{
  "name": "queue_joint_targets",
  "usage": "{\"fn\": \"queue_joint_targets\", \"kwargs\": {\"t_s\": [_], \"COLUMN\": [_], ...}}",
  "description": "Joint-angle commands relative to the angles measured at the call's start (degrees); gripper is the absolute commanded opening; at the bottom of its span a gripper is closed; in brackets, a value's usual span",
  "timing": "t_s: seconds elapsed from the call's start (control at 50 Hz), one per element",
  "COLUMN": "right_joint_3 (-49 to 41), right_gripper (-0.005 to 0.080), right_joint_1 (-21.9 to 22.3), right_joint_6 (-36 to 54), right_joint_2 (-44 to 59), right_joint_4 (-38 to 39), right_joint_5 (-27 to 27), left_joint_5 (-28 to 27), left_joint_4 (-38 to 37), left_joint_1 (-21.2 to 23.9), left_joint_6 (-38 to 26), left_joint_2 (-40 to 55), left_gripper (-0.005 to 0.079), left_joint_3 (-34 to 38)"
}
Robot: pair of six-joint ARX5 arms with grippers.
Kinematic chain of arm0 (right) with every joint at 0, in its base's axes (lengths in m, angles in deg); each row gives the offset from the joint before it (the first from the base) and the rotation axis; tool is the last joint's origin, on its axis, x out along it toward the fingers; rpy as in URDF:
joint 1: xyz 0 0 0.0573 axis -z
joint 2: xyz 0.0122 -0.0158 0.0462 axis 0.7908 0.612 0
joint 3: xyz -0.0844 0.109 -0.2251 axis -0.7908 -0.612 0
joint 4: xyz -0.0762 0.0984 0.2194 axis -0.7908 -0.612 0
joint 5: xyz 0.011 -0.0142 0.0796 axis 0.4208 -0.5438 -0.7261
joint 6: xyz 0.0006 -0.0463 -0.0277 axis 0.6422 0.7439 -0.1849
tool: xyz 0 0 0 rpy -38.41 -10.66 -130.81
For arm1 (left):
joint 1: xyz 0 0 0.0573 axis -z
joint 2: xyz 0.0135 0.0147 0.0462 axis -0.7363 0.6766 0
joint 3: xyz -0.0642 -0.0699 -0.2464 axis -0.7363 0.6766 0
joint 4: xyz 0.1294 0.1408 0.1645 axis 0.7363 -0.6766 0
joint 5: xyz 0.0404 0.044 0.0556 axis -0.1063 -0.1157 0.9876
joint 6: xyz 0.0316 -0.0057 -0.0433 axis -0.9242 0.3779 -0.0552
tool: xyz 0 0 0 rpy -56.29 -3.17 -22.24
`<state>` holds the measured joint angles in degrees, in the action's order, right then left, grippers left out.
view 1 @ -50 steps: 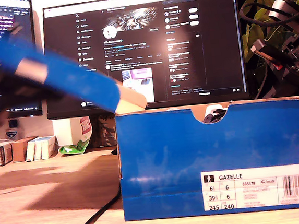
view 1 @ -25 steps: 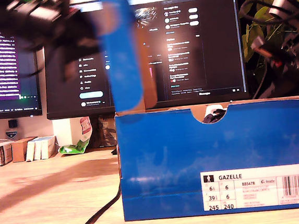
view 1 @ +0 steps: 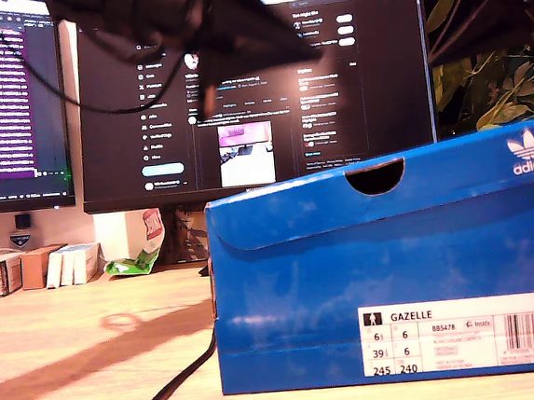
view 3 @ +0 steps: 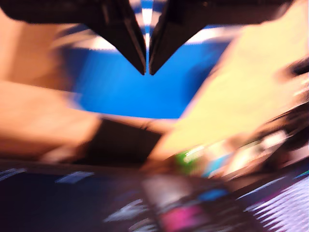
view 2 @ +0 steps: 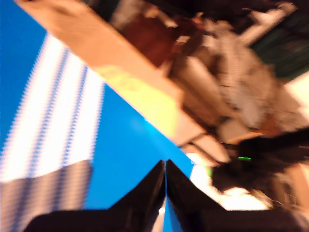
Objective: Close the blue shoebox by pushing the lid with your left arm and holding the box in place with your right arm
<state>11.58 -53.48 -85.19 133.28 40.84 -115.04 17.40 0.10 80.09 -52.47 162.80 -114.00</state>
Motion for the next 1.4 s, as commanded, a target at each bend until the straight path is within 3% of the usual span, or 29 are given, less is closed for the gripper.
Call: {"fn": "queue_joint_targets", "kwargs": {"t_s": [0.0,0.34,0.66,0.84,1.16,1.38], "right_joint_3": [-0.3,-0.4,-0.4,-0.3,-0.3,-0.2], "right_gripper": [-0.0011,-0.0011,-0.0011,-0.0011,-0.0011,-0.001], "right_joint_1": [-1.0,-6.6,-8.2,-8.1,-5.9,-4.0], "right_joint_6": [2.0,7.8,14.9,14.9,14.7,13.6], "right_joint_2": [0.0,5.8,11.4,8.2,-3.3,-6.9], "right_joint_4": [-2.0,-7.0,-9.8,-1.7,13.1,24.4], "right_joint_5": [-0.5,3.1,14.6,14.4,30.8,30.6], "left_joint_5": [0.7,0.7,0.0,2.9,19.2,20.8], "left_joint_4": [-0.3,-2.4,-0.2,-0.4,0.1,2.5], "left_joint_1": [-1.9,-8.2,-11.1,-11.8,-14.4,-18.0], "left_joint_6": [-1.5,-3.3,-1.3,-4.0,-8.5,-7.3], "left_joint_2": [0.1,0.1,0.1,-1.0,-5.9,-7.4], "left_gripper": [-0.0019,-0.0019,-0.0019,-0.0019,-0.0019,-0.0019], "left_joint_3": [-0.4,-0.4,-1.3,-1.4,-1.6,-5.6]}}
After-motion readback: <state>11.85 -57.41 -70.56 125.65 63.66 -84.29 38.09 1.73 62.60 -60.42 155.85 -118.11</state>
